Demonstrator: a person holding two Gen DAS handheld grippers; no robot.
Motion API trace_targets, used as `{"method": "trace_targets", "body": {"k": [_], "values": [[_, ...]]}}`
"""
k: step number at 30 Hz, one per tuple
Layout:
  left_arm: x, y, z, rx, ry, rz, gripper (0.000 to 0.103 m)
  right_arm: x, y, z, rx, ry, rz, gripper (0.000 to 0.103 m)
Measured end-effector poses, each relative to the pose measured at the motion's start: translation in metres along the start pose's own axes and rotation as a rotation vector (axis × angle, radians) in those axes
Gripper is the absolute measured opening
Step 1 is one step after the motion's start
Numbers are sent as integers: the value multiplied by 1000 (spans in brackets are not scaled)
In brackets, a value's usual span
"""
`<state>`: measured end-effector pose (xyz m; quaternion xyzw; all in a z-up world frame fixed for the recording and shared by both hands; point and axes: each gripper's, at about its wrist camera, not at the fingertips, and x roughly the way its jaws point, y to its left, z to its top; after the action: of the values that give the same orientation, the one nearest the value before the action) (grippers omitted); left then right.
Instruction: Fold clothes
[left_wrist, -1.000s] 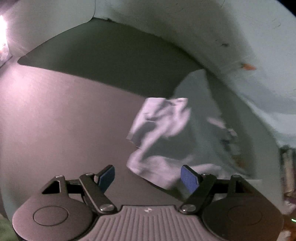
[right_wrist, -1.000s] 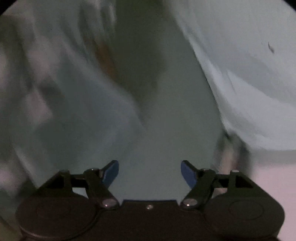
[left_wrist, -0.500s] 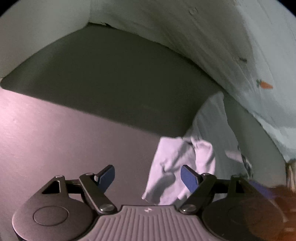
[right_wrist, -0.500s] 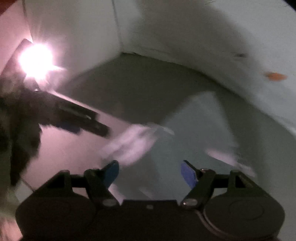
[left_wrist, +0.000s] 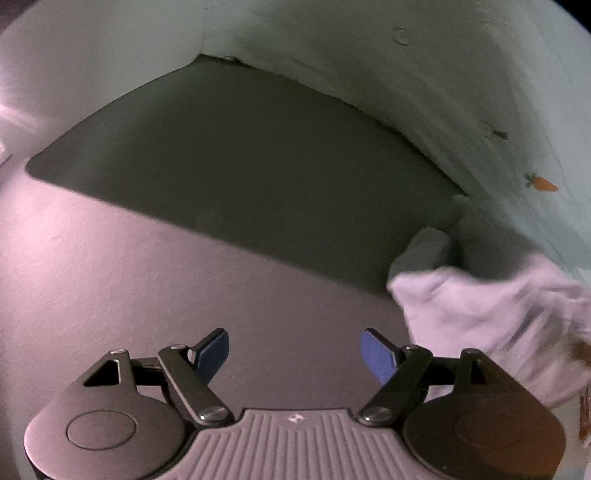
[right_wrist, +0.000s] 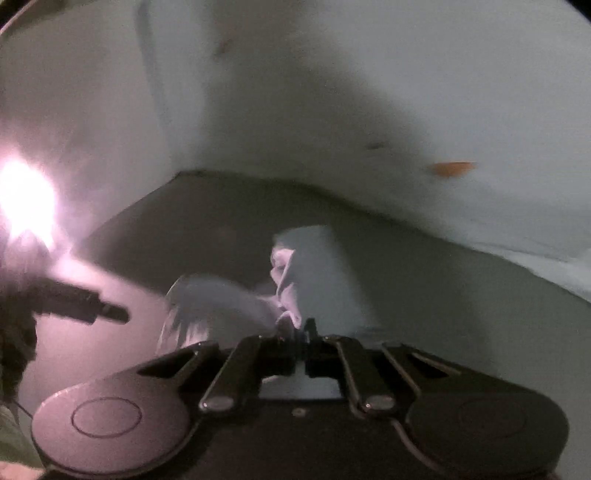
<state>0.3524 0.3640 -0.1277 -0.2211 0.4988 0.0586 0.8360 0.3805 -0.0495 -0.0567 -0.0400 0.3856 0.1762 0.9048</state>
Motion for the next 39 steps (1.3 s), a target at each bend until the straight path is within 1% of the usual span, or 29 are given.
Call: {"method": "trace_targets", "body": {"k": [2,4,5,6,8,11,14,15,17,18,19,20,21,22,23,24,25,26,27,28,30,32,33,34,35,36,37,38,39], "values": [[2,-19,-2,17,0,-38,79,-23,-50,2,79,-31,-20,5],[5,-39,-6,30,9,-91,79,-32,-82,1,104,-49,-40,5],[7,-52,-8,37,21,-128,79,-34,-90,-2,100,-54,-43,5],[9,-65,-11,47,32,-158,79,-33,-91,-7,81,-56,-39,5],[11,-91,-17,90,42,-193,79,-33,-93,-14,73,-72,-41,5],[12,-129,-30,199,27,-179,79,-34,-95,-22,77,-101,-50,4],[19,-156,-41,277,44,-177,79,-35,-97,-30,82,-131,-59,3],[19,-163,-45,299,43,-173,79,-37,-97,-31,46,-147,-90,2],[16,-175,-51,339,29,-161,79,-50,-101,-29,-71,-195,-212,0],[14,-181,-53,357,16,-153,79,-61,-121,-26,-73,-219,-299,0],[11,-186,-55,375,2,-146,79,-72,-148,-23,-58,-244,-403,0],[10,-192,-57,385,-4,-138,79,-84,-179,-20,-47,-258,-530,0],[10,-196,-58,391,-2,-135,79,-94,-210,-21,-29,-255,-659,0],[13,-200,-59,393,6,-135,79,-102,-238,-22,2,-248,-769,0],[16,-204,-60,396,15,-136,79,-108,-265,-22,51,-237,-844,0],[21,-210,-62,404,24,-136,79,-114,-286,-23,113,-230,-848,2],[29,-217,-66,419,29,-135,79,-118,-295,-24,157,-236,-806,10],[38,-223,-70,447,26,-122,79,-118,-299,-26,190,-247,-754,25],[48,-229,-75,477,23,-107,79,-115,-298,-29,212,-260,-687,38],[59,-235,-80,514,21,-72,79,-106,-292,-34,227,-263,-602,59],[81,-246,-89,603,17,-19,79,-78,-279,-48,275,-237,-427,59],[102,-255,-99,704,18,23,80,-39,-263,-60,384,-165,-220,59],[110,-260,-105,770,20,42,85,-17,-255,-65,435,-134,-127,59],[117,-263,-112,831,14,66,87,3,-245,-68,467,-106,-42,61],[122,-264,-118,883,-4,86,89,20,-234,-70,471,-84,20,64],[126,-264,-123,914,-22,90,91,37,-223,-70,457,-63,62,65],[128,-263,-125,924,-42,77,91,54,-214,-66,436,-43,92,67],[131,-259,-124,904,-50,53,92,68,-207,-60,421,-31,105,65],[134,-254,-122,870,-43,28,92,81,-203,-54,413,-22,110,67]]}}
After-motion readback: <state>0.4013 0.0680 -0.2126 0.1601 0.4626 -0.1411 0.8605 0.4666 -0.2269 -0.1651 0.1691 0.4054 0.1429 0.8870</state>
